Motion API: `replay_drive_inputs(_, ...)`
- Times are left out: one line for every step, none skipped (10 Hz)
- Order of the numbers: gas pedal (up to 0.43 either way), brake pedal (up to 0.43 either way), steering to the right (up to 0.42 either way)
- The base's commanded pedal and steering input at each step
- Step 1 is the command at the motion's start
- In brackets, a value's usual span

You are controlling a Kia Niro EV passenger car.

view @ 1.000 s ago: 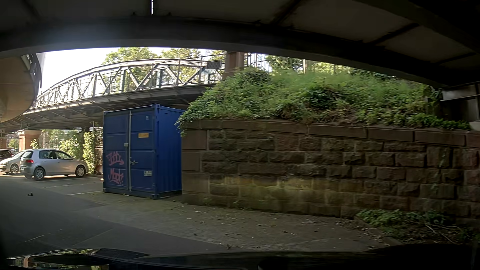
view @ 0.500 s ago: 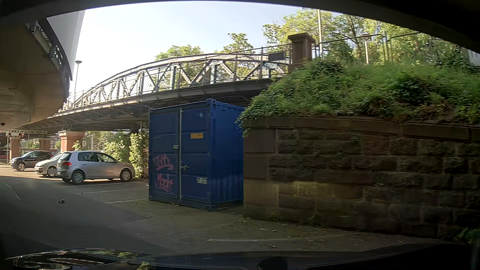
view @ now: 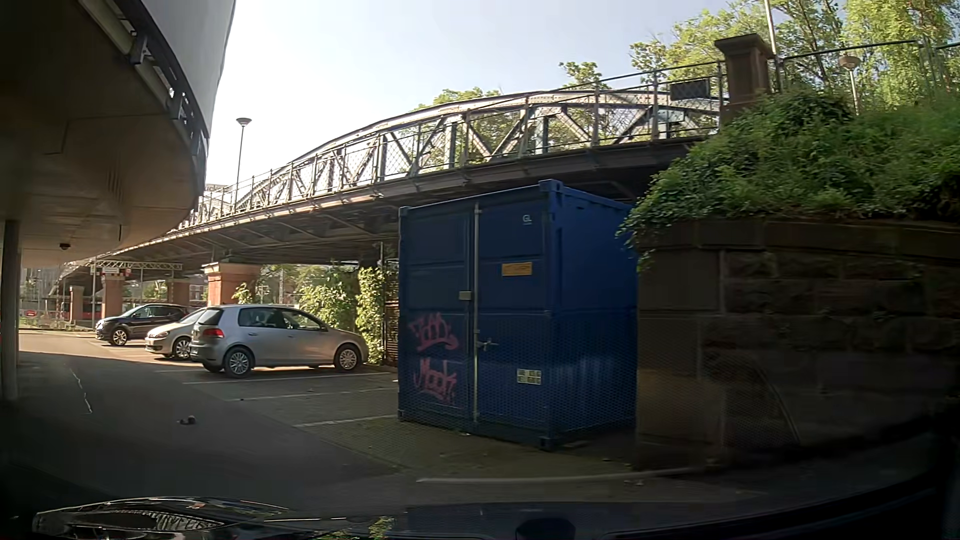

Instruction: Follow the waypoints while adhering to traffic rules and regulations

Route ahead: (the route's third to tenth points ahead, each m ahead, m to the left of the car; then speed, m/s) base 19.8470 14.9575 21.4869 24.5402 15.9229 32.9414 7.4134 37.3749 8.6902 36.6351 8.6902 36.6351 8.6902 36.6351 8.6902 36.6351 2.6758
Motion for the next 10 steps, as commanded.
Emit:
replay_drive_inputs(0.028,0.0,-0.498)
replay_drive_inputs(0.028,0.0,-0.492)
replay_drive_inputs(0.028,0.0,-0.486)
replay_drive_inputs(0.039,0.0,-0.481)
replay_drive_inputs(0.039,0.0,-0.474)
replay_drive_inputs(0.039,0.0,-0.466)
replay_drive_inputs(0.039,0.0,-0.455)
replay_drive_inputs(0.039,0.0,-0.444)
replay_drive_inputs(0.039,0.0,-0.43)
replay_drive_inputs(0.039,0.0,-0.418)
